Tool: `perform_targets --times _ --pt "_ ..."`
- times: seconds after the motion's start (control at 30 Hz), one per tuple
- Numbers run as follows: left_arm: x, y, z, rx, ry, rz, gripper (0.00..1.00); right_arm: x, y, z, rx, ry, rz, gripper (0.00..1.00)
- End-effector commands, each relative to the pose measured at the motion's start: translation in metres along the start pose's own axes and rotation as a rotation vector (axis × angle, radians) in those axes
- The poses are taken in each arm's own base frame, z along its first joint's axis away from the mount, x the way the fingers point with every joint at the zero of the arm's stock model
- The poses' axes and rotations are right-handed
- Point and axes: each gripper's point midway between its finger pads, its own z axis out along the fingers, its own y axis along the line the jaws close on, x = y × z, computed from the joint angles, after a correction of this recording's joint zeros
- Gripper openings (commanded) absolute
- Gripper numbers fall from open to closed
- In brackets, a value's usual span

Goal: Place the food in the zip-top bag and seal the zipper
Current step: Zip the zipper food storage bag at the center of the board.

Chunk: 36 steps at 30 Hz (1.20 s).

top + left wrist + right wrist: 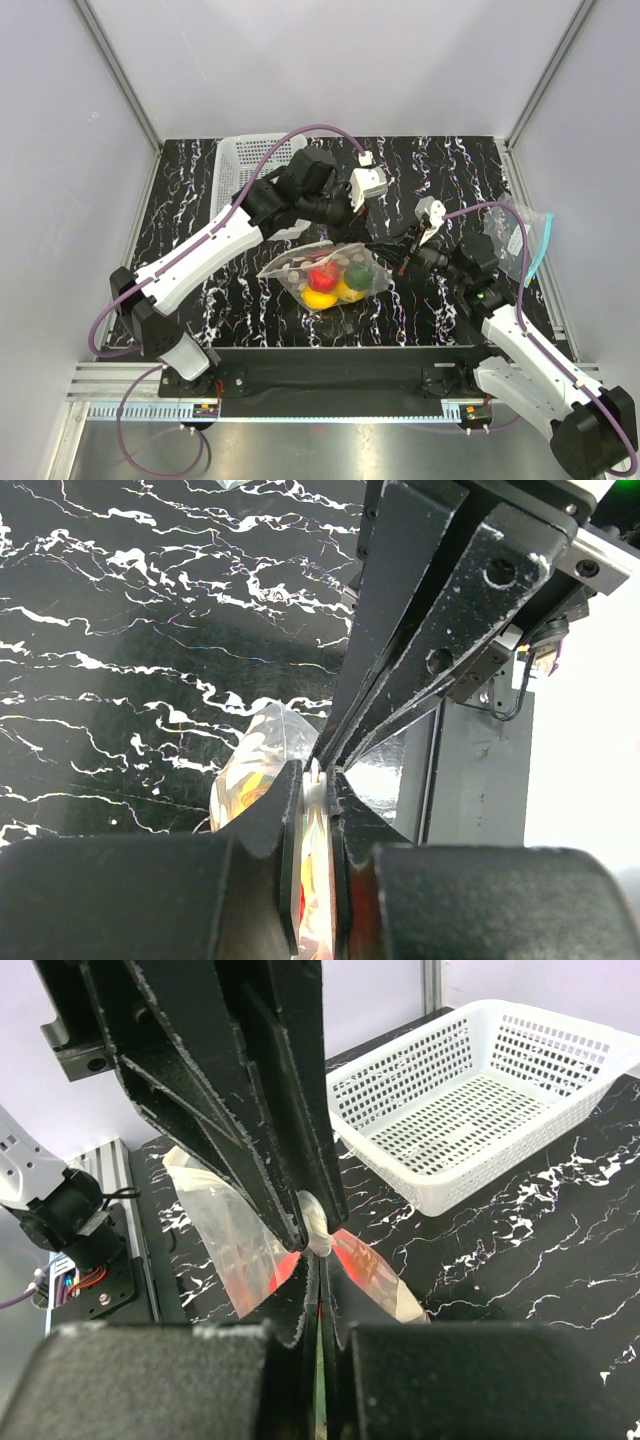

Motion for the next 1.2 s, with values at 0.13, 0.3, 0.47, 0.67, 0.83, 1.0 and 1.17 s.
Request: perform_targets --times 0.13,0.3,0.47,0.67,0.83,1.0,1.17 --pt "-0.010 -0.007 -0.021 -0.024 -0.042 0.072 0.01 -0.013 -0.012 0.002 0.077 -0.042 0.015 0.00" --pt "-0.006 -0.005 -0.027 -0.055 -0.033 0.085 0.00 -0.019 -0.019 -0.003 0.132 -0.072 0.031 0.00" --pt "0.006 -0.002 -0.030 -0.086 -0.011 0.077 0.00 -0.022 -0.042 -0.013 0.273 -0.102 0.060 0.00" --pt "0.016 -0.002 -0.035 -0.112 0.001 0.078 0.00 -0.026 -0.060 -0.024 0.387 -0.135 0.076 0.00" --pt "0.026 0.000 -0.039 -0.137 0.022 0.072 0.00 -0.029 -0.081 -0.042 0.540 -0.170 0.083 0.00" --pt "0.033 -0.002 -0.046 -0.155 0.027 0.069 0.00 -0.035 -0.094 -0.058 0.645 -0.209 0.084 0.00" --pt "0.033 -0.004 -0.050 -0.165 0.006 0.085 0.00 -0.033 -0.062 -0.040 0.429 -0.181 0.026 0.19"
